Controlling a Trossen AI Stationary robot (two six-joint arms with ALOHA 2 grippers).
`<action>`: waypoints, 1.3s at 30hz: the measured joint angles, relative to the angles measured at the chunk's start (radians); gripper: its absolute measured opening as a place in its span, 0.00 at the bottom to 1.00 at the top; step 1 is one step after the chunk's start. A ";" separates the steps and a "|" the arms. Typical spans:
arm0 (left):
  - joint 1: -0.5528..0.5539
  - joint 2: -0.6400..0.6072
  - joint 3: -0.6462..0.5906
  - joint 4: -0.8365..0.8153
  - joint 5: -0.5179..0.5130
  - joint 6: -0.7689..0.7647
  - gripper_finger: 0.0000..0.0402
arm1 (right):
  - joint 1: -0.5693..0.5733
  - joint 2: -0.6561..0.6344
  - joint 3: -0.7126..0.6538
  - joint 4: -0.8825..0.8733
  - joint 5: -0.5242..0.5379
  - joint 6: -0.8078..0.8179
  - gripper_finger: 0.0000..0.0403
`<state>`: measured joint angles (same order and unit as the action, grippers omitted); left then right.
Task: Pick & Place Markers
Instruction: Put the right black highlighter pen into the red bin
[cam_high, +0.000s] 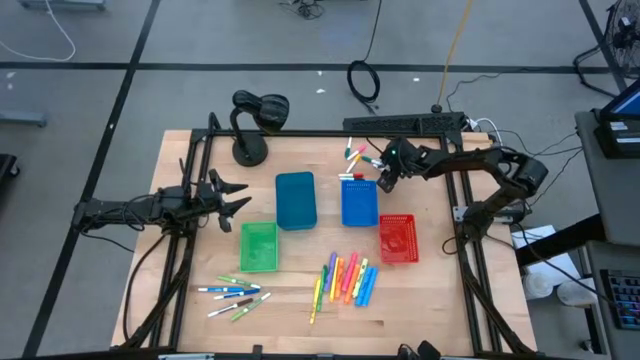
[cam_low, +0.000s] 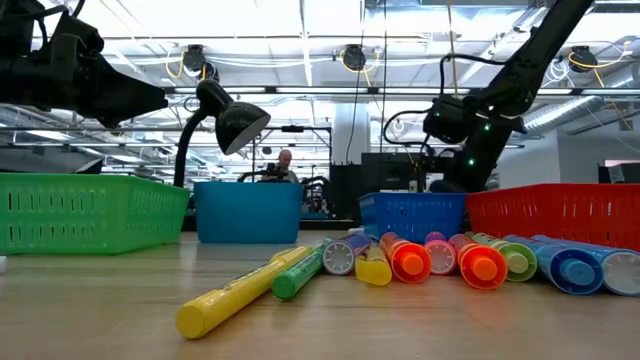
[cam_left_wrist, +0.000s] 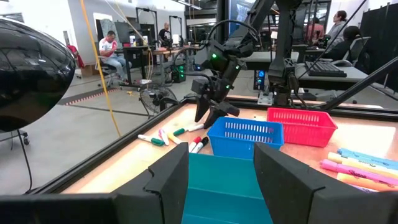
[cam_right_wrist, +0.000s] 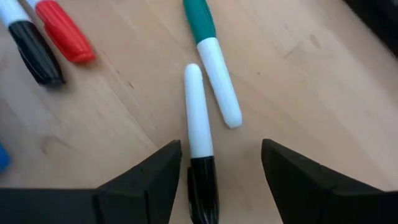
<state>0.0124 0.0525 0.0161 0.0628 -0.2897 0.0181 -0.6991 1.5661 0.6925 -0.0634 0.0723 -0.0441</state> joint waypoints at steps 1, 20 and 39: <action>0.000 0.000 0.000 0.000 0.000 0.000 0.46 | -0.008 0.000 -0.008 0.006 -0.024 0.006 0.53; 0.000 0.000 0.000 0.000 0.000 0.000 0.46 | 0.007 0.002 -0.159 0.123 -0.074 -0.060 0.32; 0.000 0.000 0.000 0.000 0.000 0.000 0.46 | 0.023 -0.024 -0.190 0.153 -0.067 -0.002 0.07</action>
<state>0.0124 0.0525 0.0162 0.0631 -0.2901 0.0181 -0.6760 1.5420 0.5030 0.0899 0.0057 -0.0457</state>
